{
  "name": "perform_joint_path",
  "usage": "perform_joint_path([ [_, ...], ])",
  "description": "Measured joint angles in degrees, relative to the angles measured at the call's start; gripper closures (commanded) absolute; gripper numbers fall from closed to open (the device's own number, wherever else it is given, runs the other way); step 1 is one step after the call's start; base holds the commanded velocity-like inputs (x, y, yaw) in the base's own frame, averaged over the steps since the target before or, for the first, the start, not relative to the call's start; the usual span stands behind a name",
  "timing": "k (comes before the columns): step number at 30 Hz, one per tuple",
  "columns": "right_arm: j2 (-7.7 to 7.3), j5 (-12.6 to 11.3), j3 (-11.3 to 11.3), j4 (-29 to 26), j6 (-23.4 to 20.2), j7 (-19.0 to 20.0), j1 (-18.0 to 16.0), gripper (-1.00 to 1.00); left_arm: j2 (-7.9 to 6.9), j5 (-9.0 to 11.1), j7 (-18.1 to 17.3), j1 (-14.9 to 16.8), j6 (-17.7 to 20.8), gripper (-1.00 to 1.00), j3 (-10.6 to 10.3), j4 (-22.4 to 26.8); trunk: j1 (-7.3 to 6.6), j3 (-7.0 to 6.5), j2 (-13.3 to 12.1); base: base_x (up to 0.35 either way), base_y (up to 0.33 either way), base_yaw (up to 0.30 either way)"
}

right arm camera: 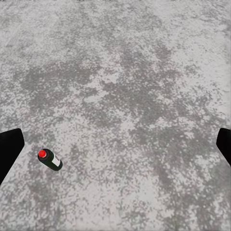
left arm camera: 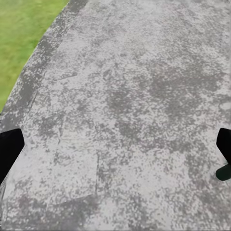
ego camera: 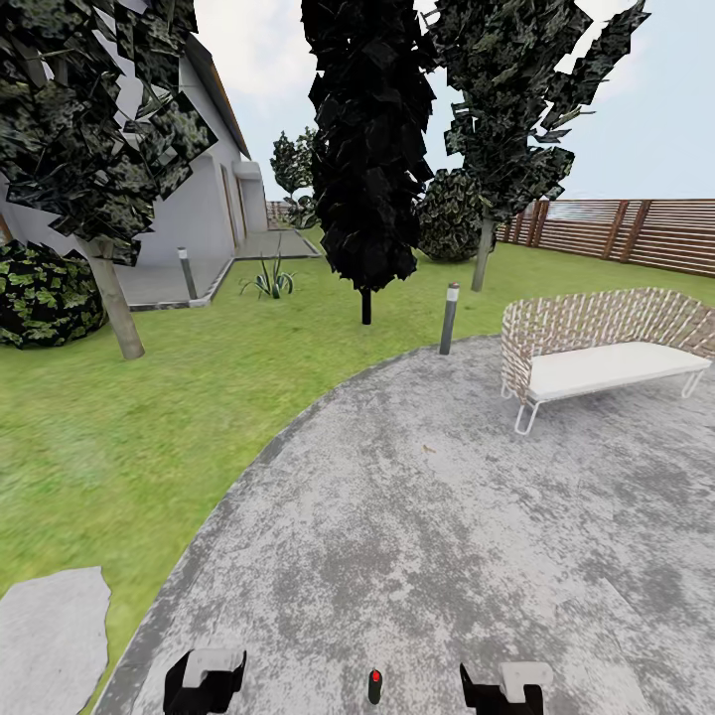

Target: In the garden, pick up the pesticide atomizer on the floor and spray pesticide onto both trees until each tree trunk is fully covered.

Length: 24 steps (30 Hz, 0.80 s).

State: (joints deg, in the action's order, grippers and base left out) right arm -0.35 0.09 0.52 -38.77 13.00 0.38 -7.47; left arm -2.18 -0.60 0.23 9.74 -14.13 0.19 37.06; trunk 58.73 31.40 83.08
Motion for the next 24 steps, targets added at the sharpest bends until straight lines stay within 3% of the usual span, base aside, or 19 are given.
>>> perform_joint_path([
  [10, 0.00, 0.0, 0.0, 0.1, 0.0, 0.0, 0.0, -1.00, -0.02, 0.2, 0.3, 0.0, -0.2, -1.00, 0.2, -0.4, 0.00, 0.00, 0.0, -0.011, -0.175, 0.000],
  [24, 0.00, 0.0, 0.0, 0.1, -0.1, 0.0, 0.0, -1.00, -0.02, 0.3, 0.3, -0.1, -0.3, -1.00, 0.3, -0.6, 0.00, 0.00, 0.0, -0.131, -0.269, 0.000],
])
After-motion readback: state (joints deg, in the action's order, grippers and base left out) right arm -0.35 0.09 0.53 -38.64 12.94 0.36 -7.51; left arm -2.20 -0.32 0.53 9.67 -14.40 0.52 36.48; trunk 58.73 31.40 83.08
